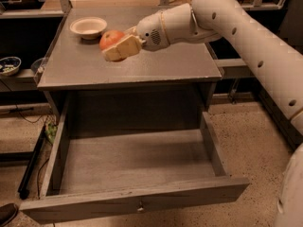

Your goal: Place orange into top drawer

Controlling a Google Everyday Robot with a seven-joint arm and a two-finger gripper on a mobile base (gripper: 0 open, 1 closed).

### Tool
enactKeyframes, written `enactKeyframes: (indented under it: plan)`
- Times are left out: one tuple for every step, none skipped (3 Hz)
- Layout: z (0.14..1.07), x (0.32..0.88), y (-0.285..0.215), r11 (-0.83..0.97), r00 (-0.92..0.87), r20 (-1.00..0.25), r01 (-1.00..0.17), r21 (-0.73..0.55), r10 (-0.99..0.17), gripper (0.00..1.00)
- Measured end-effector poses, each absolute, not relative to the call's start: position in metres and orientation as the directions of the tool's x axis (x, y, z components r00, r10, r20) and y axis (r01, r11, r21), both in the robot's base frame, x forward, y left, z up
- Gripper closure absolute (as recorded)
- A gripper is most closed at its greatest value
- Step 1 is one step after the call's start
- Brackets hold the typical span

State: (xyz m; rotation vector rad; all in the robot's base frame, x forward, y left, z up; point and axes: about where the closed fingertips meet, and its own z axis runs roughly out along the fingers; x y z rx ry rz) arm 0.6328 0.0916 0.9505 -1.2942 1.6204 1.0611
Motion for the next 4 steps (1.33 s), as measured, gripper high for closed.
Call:
enactKeyframes:
  plan:
    - [0.946,0.632,0.093,0.137,-0.175,-0.931,-0.981,0.137,-0.320,1.00]
    - [0.951,0.618,0.083,0.195,-0.168,-0.935,-0.975,0.110,-0.313,1.00]
    - [0.940,0.584,0.062,0.282,-0.201,-0.926,-0.953,0.110,-0.318,1.00]
    - [0.933,0.564,0.052,0.319,-0.224,-0.921,-0.940,0.119,-0.319,1.00]
